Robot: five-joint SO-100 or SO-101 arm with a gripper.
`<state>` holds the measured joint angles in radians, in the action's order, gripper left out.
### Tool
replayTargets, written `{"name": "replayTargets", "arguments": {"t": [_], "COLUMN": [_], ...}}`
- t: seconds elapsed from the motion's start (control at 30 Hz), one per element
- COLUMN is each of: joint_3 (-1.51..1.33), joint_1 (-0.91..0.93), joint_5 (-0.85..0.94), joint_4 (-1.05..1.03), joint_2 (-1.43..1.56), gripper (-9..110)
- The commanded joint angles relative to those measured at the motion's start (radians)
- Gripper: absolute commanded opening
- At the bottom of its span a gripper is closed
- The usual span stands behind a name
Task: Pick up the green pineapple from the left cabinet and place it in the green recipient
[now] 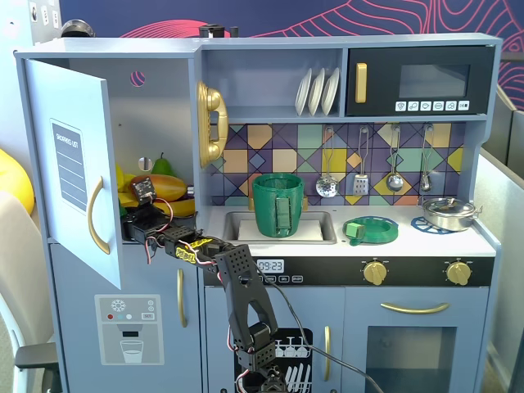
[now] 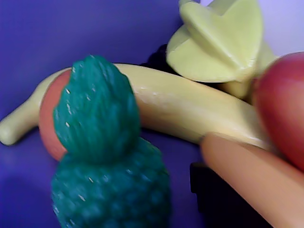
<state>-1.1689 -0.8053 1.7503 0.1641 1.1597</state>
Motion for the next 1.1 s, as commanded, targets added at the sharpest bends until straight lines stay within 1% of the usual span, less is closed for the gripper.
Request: {"name": "replayTargets", "arguments": {"t": [0.0,0.07,0.1,0.13,0.2,0.27,0.5,0.6,0.7,0.83,0.93,1.07], "joint_3": [0.103,0.118,0.127,0.137,0.147,0.149,0.149,0.091,-0.032,-0.256,-0.408,-0.565], "joint_1": [-0.028,-0.029,-0.032,-0.034,-0.04,-0.038,-0.028,-0.018,-0.006,0.005,0.009,0.023], "joint_5": [-0.014,-0.023,-0.026,-0.023,0.021,0.067,0.072,0.107,0.141,0.16,0.163,0.15], "joint_4": [-0.017,-0.02,-0.032,-0.049,-0.095,-0.12,-0.121,-0.114,-0.094,-0.123,-0.166,-0.285], "joint_2": [-0.009,-0.02,-0.025,-0.026,-0.028,-0.026,0.0,0.086,0.252,0.558,0.782,1.057], "gripper": [51,48,43,34,12,0,0,0,0,0,0,0]}}
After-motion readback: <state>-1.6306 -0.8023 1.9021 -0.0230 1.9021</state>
